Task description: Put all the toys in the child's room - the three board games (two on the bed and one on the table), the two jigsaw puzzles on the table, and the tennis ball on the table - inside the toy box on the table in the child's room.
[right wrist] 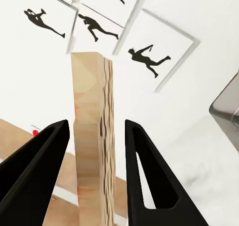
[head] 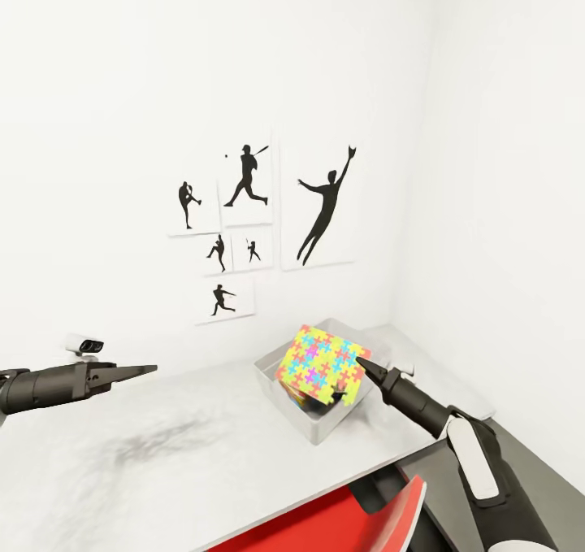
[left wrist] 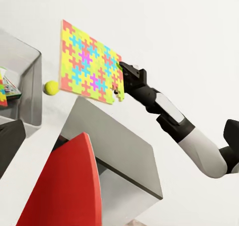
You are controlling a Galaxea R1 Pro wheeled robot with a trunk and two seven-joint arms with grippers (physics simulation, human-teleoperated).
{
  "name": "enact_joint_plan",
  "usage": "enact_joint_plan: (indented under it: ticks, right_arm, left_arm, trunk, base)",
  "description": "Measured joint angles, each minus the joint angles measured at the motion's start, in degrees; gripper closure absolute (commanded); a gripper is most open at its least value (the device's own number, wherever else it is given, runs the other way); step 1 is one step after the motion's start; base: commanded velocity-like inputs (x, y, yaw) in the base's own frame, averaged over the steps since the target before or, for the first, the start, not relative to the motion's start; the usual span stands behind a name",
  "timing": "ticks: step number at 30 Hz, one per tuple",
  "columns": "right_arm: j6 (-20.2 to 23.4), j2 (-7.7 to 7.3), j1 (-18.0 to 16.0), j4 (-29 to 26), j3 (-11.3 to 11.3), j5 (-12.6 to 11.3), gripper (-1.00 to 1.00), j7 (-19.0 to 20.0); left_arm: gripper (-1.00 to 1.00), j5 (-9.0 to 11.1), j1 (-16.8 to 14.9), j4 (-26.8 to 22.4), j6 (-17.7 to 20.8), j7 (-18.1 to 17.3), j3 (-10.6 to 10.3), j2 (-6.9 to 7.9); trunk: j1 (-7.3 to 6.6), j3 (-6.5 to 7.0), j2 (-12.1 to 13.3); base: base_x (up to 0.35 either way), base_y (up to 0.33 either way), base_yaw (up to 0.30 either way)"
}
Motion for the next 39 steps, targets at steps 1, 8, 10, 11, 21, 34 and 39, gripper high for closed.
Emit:
enact_joint_plan:
  ticks: [1,8,10,11,21,34,39]
  right_arm:
    - [0.39,0.0,0.0,-0.1,0.04,-0.03,1.0,-0.06]
    - [6.4,0.02,-2.24,0.19,-0.29,-0.23,1.0,-3.47]
    - [9.58,0.07,-6.87,0.75,-0.22,-0.48,1.0,-7.51]
    - [11.16,0.12,-9.47,1.69,-0.17,-0.49,1.0,-10.35]
    - [13.99,0.16,-28.7,20.35,-0.03,-0.55,1.0,-28.81]
    - [8.38,0.1,-35.69,33.68,0.27,-0.18,1.0,-40.38]
    - [8.31,0.07,-35.67,33.82,0.33,-0.02,1.0,-40.46]
  left_arm:
    - [-1.0,0.01,0.0,0.0,0.0,0.0,0.0,0.0]
    - [-1.0,0.07,0.0,0.0,0.0,0.0,0.0,0.0]
    - [-1.0,0.05,0.0,0.01,0.0,0.0,-0.05,-0.02]
    - [-1.0,0.04,0.0,0.01,0.0,0.0,-0.06,-0.05]
    - [-1.0,0.03,0.0,0.01,0.0,0.0,-0.07,-0.04]
    - [-1.0,-0.17,0.0,0.0,0.0,0.0,-0.25,-0.09]
    - [-1.0,-0.15,0.0,0.0,0.0,0.0,-0.25,-0.09]
  trunk:
    - [0.0,0.0,0.0]
    - [0.0,0.0,0.0]
    - [0.0,0.02,0.01]
    - [0.0,0.01,0.01]
    - [0.0,0.01,0.01]
    - [0.0,-0.15,0.01]
    - [0.0,-0.58,0.01]
  base:
    - [0.002,0.001,0.0]
    - [0.0,0.0,0.0]
    - [0.0,0.0,0.0]
    - [0.0,0.0,0.0]
    - [0.0,0.0,0.0]
    - [0.01,0.0,0.0]
    - [0.001,0.0,0.0]
